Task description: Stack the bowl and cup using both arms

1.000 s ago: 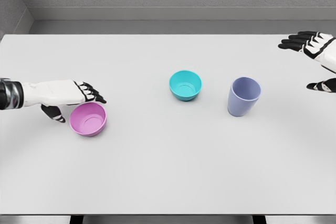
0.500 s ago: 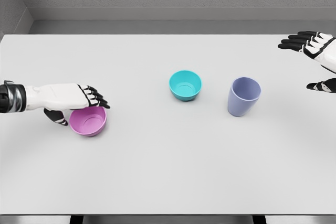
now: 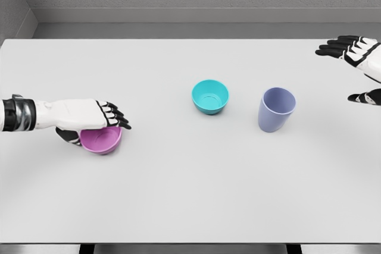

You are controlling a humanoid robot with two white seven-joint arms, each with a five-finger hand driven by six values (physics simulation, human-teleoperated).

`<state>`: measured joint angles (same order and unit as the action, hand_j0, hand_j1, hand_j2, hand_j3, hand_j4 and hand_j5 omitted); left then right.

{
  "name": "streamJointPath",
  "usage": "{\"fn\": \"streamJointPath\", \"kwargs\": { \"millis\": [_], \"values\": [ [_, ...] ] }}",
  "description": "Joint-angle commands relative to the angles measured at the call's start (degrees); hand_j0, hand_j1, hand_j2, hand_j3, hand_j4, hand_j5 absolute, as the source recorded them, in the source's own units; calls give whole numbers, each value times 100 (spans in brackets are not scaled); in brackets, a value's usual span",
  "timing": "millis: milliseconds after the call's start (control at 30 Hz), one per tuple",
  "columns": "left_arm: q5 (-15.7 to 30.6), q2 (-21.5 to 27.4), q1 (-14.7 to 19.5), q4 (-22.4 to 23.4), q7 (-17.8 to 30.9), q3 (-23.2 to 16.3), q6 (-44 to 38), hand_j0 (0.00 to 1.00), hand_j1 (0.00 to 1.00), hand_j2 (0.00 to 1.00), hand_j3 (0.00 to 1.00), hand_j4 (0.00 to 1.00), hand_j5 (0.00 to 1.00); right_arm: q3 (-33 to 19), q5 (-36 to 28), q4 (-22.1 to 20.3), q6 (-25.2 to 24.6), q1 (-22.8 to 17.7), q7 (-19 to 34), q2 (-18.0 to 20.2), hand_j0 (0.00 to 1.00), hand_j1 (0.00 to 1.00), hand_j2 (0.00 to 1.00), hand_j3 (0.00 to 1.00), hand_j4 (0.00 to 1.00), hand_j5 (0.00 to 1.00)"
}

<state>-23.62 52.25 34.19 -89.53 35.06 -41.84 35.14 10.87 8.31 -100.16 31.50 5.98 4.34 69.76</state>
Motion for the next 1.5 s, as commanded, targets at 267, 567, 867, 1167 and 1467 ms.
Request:
{"fn": "streamJointPath", "kwargs": {
  "millis": [267, 567, 867, 1167, 1467],
  "values": [
    [24, 22, 0, -12, -6, -105, -14, 84, 84, 84, 84, 84, 84, -6, -31, 5, -3, 0, -3, 3, 100, 100, 100, 100, 100, 100],
    [24, 13, 18, -3, -6, -87, -14, 65, 65, 65, 65, 65, 65, -6, -40, 5, -12, 0, -3, 11, 100, 100, 100, 100, 100, 100],
    [68, -145, 141, 32, -6, -8, -14, 58, 58, 58, 58, 58, 58, -6, -40, 14, -3, 0, -3, 3, 100, 100, 100, 100, 100, 100],
    [-2, -865, 536, 172, -6, 1, -14, 53, 53, 53, 53, 53, 53, -6, -31, 23, -12, 0, -3, 3, 100, 100, 100, 100, 100, 100],
    [-195, -1814, 966, 963, -6, -8, -14, 53, 53, 53, 53, 53, 53, -6, -31, 23, -12, 9, -3, 3, 100, 100, 100, 100, 100, 100]
  ]
}}
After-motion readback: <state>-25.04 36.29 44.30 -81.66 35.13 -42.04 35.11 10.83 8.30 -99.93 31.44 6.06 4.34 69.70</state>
